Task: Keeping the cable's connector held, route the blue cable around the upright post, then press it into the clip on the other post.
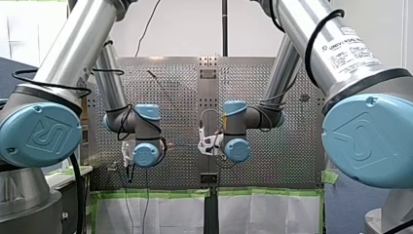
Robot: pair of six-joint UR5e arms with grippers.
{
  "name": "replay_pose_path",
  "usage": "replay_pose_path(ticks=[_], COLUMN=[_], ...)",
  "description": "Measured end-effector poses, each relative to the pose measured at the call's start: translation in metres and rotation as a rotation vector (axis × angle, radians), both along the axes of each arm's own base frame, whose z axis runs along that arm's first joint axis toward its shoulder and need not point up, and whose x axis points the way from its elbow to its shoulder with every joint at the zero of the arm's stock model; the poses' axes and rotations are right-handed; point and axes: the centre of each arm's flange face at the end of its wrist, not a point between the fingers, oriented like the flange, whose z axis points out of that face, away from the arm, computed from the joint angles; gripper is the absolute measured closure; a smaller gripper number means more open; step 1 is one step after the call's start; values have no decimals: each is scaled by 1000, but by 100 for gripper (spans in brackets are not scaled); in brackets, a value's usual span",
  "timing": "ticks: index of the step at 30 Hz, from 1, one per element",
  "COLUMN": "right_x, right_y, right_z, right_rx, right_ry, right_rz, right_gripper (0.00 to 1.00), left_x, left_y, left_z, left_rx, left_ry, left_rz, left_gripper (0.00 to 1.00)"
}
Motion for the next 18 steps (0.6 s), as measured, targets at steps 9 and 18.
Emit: replay_pose_path(ticks=[9, 18], right_x=[0, 0], right_y=[0, 0], right_z=[1, 1], right_rx=[-2, -2], right_ry=[-2, -2], right_rz=[0, 0], right_gripper=[100, 100], left_x=[-3, -3], left_y=[2, 2], left_z=[-13, -13], left_rx=[20, 21], left_ry=[29, 30], left_rz=[0, 0], left_gripper=[100, 100])
